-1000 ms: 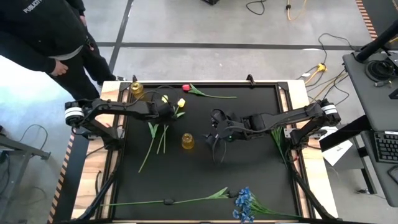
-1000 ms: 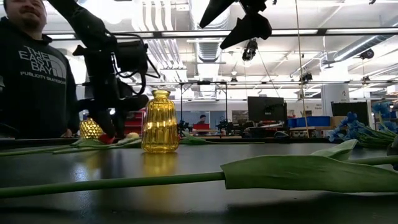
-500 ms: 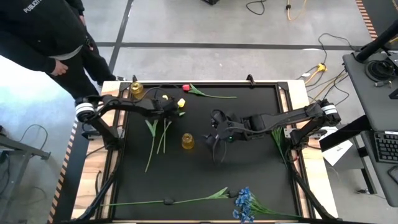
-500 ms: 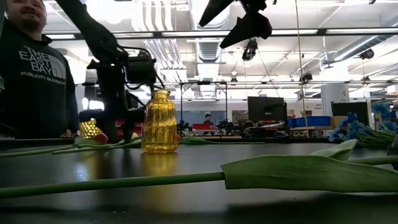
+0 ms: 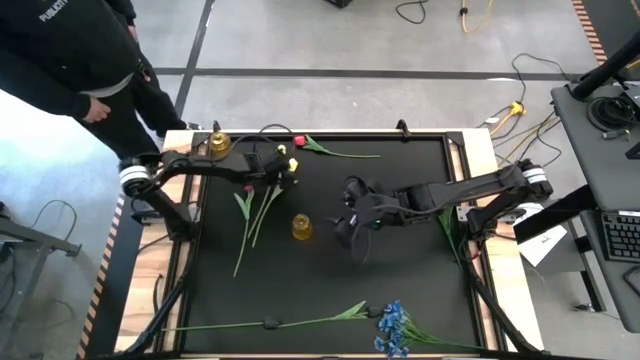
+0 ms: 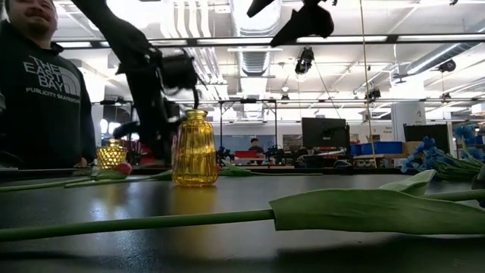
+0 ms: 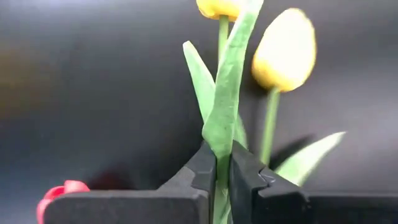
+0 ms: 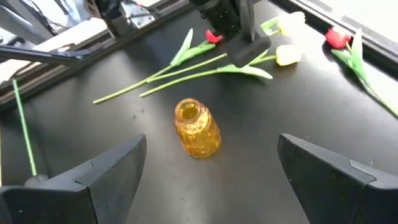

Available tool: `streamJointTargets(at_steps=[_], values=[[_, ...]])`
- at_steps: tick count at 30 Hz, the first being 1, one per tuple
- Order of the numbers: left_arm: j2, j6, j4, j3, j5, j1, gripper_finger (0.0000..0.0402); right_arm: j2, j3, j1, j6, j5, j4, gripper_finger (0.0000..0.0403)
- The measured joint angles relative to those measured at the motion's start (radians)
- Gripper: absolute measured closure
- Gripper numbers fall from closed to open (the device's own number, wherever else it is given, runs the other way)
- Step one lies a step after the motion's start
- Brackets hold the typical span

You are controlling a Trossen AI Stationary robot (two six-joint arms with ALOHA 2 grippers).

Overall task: Sort flowers into vase by color
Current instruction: Put the left yellow tulip into the yellow vase

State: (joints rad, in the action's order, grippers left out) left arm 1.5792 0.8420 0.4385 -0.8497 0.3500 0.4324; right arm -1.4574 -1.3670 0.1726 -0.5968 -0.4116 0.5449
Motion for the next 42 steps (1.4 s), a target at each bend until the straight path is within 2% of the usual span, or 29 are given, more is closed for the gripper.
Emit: streamJointTargets(at_steps=[6, 10, 13, 16, 19, 22, 27, 32, 36, 42], values=[[-0.231, -0.067, -0.047, 0.001, 0.000, -0.008, 0.0401, 0.048, 0.000, -0.003, 0.014, -0.008, -0.015, 0.0049], [-0.402, -0.219, -0.215, 0.013, -0.006, -0.054, 0.0401, 0.065, 0.000, -0.012, 0.054, -0.009, -0.125, 0.0050], [-0.496, -0.409, -0.442, 0.040, -0.120, -0.096, 0.0401, 0.065, 0.000, -0.020, 0.105, -0.008, -0.253, 0.0058], [-0.553, -0.492, -0.683, 0.083, -0.306, -0.132, 0.0401, 0.060, 0.000, -0.035, 0.154, -0.009, -0.382, 0.0069], [-0.575, -0.499, -0.820, 0.109, -0.449, -0.163, 0.0401, 0.049, 0.000, -0.052, 0.207, -0.009, -0.521, 0.0077], [-0.569, -0.504, -0.877, 0.113, -0.497, -0.208, 0.0401, 0.039, 0.000, -0.068, 0.273, -0.009, -0.660, 0.0075], [-0.540, -0.547, -0.894, 0.088, -0.512, -0.286, 0.0402, 0.022, 0.000, -0.095, 0.293, 0.002, -0.744, 0.0068], [-0.518, -0.553, -0.921, 0.076, -0.508, -0.299, 0.0402, 0.012, 0.000, -0.098, 0.283, 0.035, -0.752, 0.0080], [-0.505, -0.553, -0.937, 0.075, -0.508, -0.299, 0.0402, -0.013, 0.000, -0.097, 0.284, 0.078, -0.808, 0.0097], [-0.480, -0.549, -0.939, 0.075, -0.525, -0.299, 0.0402, -0.052, 0.000, -0.112, 0.277, 0.057, -0.861, 0.0135]])
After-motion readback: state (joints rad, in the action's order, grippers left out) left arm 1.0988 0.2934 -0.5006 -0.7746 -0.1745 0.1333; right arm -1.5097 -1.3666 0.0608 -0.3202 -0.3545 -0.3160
